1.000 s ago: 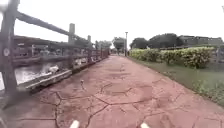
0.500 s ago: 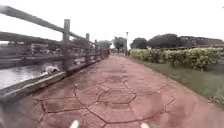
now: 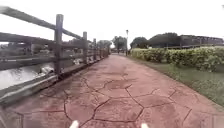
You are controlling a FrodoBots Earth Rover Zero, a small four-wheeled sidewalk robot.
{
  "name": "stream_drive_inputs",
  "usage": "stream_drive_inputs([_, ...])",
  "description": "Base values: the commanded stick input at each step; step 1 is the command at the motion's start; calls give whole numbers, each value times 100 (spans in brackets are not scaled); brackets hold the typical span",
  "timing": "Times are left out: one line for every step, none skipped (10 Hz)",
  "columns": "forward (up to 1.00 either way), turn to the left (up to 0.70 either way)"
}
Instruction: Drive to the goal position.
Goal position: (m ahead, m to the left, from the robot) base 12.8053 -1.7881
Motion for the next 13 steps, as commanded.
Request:
stream_drive_inputs([70,0])
stream_drive_inputs([70,0])
stream_drive_inputs([70,0])
stream_drive_inputs([70,0])
stream_drive_inputs([70,0])
stream_drive_inputs([70,0])
stream_drive_inputs([70,0])
stream_drive_inputs([70,0])
stream_drive_inputs([70,0])
stream_drive_inputs([70,0])
stream_drive_inputs([70,0])
stream_drive_inputs([70,0])
stream_drive_inputs([70,0])
